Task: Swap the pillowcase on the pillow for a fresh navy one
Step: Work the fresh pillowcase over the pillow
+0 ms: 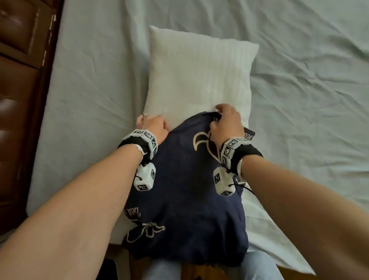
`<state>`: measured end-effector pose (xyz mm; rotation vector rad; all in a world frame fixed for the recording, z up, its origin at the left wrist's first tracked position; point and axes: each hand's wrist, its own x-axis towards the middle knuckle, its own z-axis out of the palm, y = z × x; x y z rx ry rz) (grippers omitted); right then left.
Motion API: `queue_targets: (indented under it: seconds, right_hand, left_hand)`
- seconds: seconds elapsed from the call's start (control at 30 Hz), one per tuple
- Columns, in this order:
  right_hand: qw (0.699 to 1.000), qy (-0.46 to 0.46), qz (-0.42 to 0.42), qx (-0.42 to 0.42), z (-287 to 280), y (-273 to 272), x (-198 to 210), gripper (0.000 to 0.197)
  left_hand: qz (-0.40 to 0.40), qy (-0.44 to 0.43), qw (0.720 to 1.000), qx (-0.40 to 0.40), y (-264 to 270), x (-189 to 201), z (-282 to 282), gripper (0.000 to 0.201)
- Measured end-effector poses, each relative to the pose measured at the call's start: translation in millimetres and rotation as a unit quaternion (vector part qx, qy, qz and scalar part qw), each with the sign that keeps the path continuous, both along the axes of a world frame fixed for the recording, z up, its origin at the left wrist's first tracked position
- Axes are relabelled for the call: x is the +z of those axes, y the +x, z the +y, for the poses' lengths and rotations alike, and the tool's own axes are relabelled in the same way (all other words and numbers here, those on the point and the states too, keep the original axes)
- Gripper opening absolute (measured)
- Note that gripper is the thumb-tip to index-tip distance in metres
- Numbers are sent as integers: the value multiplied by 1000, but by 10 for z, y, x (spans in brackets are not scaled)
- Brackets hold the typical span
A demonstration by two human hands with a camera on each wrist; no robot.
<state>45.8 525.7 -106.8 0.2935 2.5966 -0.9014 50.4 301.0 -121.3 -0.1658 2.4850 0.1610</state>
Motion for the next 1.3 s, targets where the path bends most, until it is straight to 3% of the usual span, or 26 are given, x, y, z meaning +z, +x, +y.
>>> queue_targets:
  seconds: [0.2,0.37,0.43,0.53,0.6,0.7,0.83,0.93,1.03,1.13,1.2,1.23,1.3]
  right_hand:
    - [993,109,-24,-28,430,180,-42,50]
    - [975,187,-87,-77,396,244,-10,22]
    - [973,191,-101,-76,346,245,-53,20]
    - [972,194,-109,-76,328,243,-125,21]
    - [970,201,-112,-73,312,248,-134,20]
    - [970,198,-106,-89,274,232,-70,19]
    - [969,144,-84,-181,369,127,41,23]
    - [972,93,-24,-216,371,10,72,28]
    - [980,-1,-56,-193,330,89,-94,52]
    - [977,-59,-58,-196,364,250,-242,82]
    - [975,-29,-37,-218,443,343,-254,87]
    - [973,9,-33,-229,477,392,-234,84]
    - [960,68,-43,-267,496,482,-161,72]
  left_hand:
    - [-46,-7,999,-6,-51,166,-149,25]
    - [-133,-24,987,-82,128,243,-281,42]
    - [-63,-65,995,-52,69,274,-306,27]
    - [107,-87,982,127,-105,306,-442,19]
    - [168,-50,960,218,-194,296,-515,23]
    - [169,34,947,272,-254,269,-392,27]
    - [86,171,952,240,-216,217,-19,69]
    - [54,187,956,221,-176,147,91,81]
    - [66,191,950,240,-220,57,84,74]
    - [155,142,939,272,-189,28,65,56]
    - [214,53,919,327,-63,53,29,43]
    - [212,21,913,348,27,99,12,37]
    - [146,17,928,341,183,162,-9,26]
